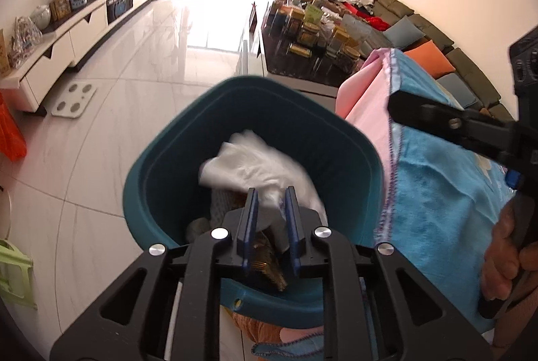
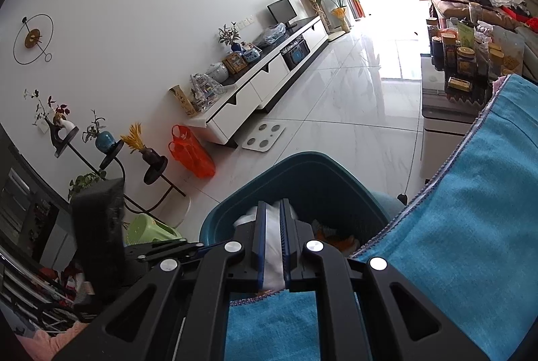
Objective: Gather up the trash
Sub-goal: 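Open both grippers to drop the tissue and orange peel into the bin, then move both open grippers back over the bed toward the remaining trash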
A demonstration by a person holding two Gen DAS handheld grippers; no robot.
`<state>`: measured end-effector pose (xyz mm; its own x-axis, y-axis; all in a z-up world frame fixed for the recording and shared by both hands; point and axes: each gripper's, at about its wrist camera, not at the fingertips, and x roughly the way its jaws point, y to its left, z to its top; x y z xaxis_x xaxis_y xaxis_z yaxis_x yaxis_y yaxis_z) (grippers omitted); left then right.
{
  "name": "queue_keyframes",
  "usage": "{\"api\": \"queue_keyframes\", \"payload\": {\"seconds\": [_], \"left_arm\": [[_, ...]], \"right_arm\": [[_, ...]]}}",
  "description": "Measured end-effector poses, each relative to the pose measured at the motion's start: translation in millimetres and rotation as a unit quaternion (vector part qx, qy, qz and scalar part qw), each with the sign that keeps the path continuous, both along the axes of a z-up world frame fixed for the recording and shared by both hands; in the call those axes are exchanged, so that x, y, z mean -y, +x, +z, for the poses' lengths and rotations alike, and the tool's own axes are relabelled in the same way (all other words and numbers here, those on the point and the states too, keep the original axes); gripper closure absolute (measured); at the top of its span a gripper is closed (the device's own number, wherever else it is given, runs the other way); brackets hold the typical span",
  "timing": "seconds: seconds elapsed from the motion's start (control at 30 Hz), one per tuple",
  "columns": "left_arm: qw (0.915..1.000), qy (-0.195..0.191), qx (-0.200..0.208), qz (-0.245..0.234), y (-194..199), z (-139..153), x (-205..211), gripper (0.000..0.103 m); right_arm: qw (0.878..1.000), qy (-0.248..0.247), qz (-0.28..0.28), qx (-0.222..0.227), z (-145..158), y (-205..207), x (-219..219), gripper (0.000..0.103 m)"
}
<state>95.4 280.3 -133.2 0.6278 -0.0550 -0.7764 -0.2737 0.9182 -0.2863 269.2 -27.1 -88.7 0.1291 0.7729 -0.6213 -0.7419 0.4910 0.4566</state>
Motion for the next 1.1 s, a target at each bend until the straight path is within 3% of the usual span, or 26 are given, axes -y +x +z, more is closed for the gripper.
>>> {"api": "queue_keyframes", "payload": {"seconds": [0.3, 0.43, 0.5, 0.63, 0.8, 1.1], "left_arm": [[0.9998, -0.005, -0.008, 0.017, 7.4, -19.8, -6.1, 0.074], [0.9993, 0.015, 0.026, 0.021, -3.9, 1.8, -1.1, 0.063], [0.9982, 0.025, 0.050, 0.021, -14.6, 15.8, 3.6, 0.050], [0.9948, 0.040, 0.094, 0.003, -24.2, 45.0, 24.3, 0.044], [0.9872, 0.038, 0.143, -0.060, -29.7, 73.4, 68.5, 0.025], [0.9613, 0.023, 0.166, -0.218, -20.4, 83.3, 193.1, 0.014]], "right_arm": [[1.000, 0.002, -0.009, -0.007, 0.3, -1.7, 11.7, 0.094], [1.000, 0.005, -0.013, 0.002, 7.3, -6.4, 24.7, 0.088], [1.000, 0.008, -0.019, 0.008, 11.1, -10.2, 35.6, 0.076], [0.999, 0.013, -0.035, 0.026, 20.5, -20.2, 67.4, 0.068], [0.995, 0.013, -0.079, 0.059, 32.0, -34.0, 123.3, 0.056], [0.973, -0.019, -0.212, 0.090, 34.8, -47.2, 248.8, 0.040]]}}
